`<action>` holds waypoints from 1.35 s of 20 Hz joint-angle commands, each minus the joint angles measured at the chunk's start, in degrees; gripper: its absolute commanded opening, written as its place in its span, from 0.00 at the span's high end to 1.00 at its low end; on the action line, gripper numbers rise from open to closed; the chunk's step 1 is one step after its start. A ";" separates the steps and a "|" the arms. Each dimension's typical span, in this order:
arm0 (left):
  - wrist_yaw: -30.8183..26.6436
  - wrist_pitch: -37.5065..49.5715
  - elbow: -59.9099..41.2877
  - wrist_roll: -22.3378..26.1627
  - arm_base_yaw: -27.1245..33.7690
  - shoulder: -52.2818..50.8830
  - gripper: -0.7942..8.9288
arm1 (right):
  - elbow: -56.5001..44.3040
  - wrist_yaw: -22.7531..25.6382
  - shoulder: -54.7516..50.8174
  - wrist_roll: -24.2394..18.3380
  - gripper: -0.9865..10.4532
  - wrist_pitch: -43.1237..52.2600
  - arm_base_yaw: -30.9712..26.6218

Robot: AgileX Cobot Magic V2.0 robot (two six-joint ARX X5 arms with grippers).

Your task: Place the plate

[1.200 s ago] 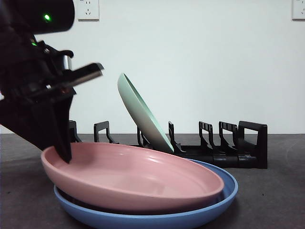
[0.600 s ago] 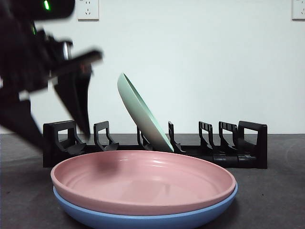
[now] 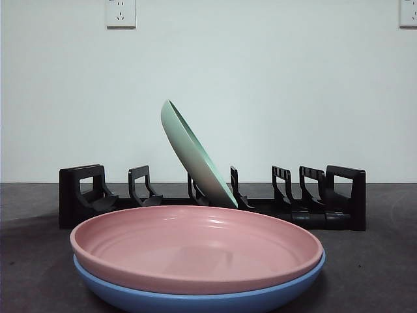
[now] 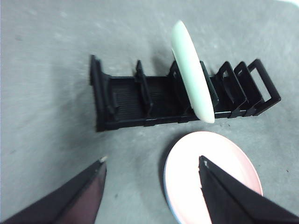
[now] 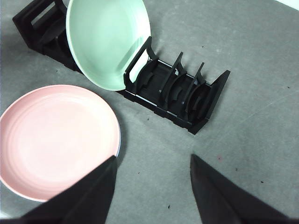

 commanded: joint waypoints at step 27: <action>-0.17 -2.47 0.94 -0.50 -0.02 -2.93 0.60 | 15.47 -40.68 46.29 -6.10 0.69 37.48 -18.60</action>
